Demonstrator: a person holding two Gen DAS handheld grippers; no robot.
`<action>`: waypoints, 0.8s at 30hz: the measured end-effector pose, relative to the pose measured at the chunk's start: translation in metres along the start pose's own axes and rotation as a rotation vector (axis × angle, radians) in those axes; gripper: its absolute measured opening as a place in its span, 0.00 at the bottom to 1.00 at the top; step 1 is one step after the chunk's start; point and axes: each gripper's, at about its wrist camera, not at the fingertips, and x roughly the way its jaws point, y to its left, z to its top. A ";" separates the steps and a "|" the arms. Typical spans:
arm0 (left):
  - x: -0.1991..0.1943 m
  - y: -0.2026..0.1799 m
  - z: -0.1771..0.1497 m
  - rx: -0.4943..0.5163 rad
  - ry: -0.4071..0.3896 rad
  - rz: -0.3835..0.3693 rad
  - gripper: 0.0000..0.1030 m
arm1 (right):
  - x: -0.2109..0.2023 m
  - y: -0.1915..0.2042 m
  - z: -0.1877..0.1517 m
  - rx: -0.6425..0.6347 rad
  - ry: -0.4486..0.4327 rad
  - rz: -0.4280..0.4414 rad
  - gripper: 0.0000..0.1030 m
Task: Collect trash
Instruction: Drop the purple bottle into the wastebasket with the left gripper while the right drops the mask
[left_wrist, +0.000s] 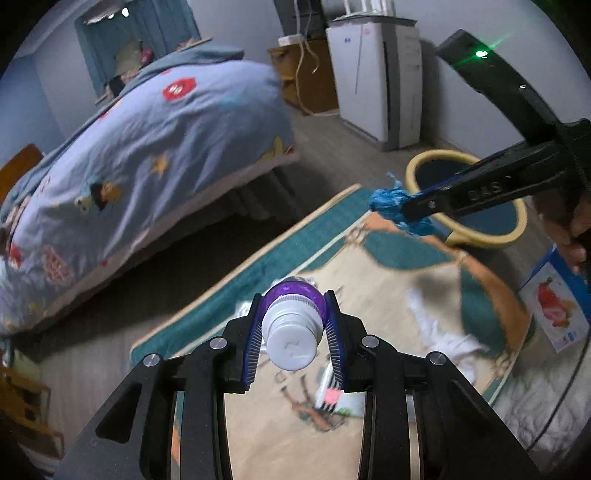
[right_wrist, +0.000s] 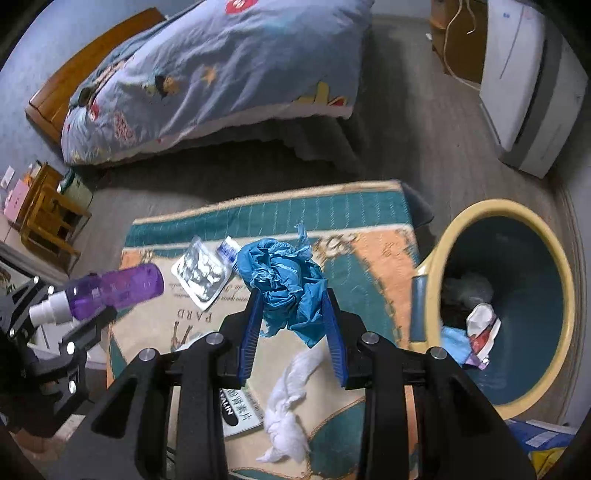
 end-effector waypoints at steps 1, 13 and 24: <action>-0.001 -0.004 0.004 0.009 -0.010 -0.001 0.32 | -0.003 -0.005 0.002 0.010 -0.012 -0.006 0.32; 0.028 -0.059 0.064 0.025 -0.090 -0.173 0.32 | -0.031 -0.122 0.012 0.207 -0.087 -0.159 0.32; 0.083 -0.130 0.097 0.091 -0.070 -0.296 0.32 | -0.022 -0.207 -0.012 0.427 -0.043 -0.276 0.32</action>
